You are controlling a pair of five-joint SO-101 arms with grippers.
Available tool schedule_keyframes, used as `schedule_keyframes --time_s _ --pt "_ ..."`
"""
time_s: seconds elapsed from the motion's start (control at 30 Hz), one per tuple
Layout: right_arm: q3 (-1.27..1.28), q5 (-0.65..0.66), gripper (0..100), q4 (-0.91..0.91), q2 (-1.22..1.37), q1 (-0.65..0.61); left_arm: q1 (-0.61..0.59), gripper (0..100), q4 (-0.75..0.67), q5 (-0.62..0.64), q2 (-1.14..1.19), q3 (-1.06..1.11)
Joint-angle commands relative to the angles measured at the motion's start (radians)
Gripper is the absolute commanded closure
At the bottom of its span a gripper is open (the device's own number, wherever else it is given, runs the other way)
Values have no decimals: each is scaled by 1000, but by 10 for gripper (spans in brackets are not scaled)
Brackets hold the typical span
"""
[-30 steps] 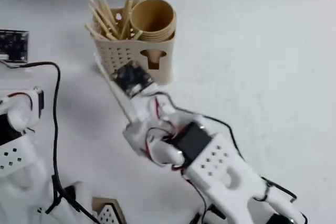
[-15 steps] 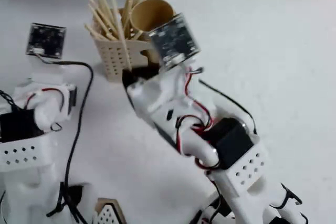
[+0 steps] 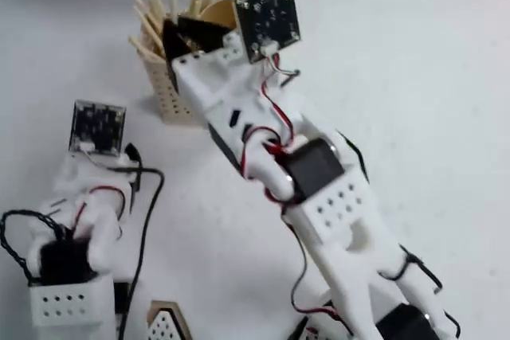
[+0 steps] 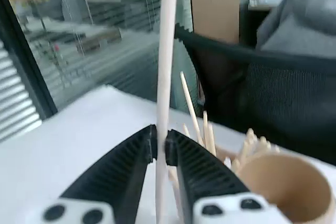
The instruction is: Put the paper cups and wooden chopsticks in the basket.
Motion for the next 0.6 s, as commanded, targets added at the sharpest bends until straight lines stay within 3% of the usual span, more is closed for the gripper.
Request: schedule_keyframes --time_s 0.0,0.27,0.43,0.57 --pt "-46 9 981 -188 68 25 13 880 -63 14 -99 83" --pt "-51 11 981 -486 364 107 8 880 -135 48 -232 262" --pt "-51 11 976 -535 496 119 8 880 -137 54 -291 315" --pt "-51 11 842 -472 527 107 10 880 -137 49 -326 347"
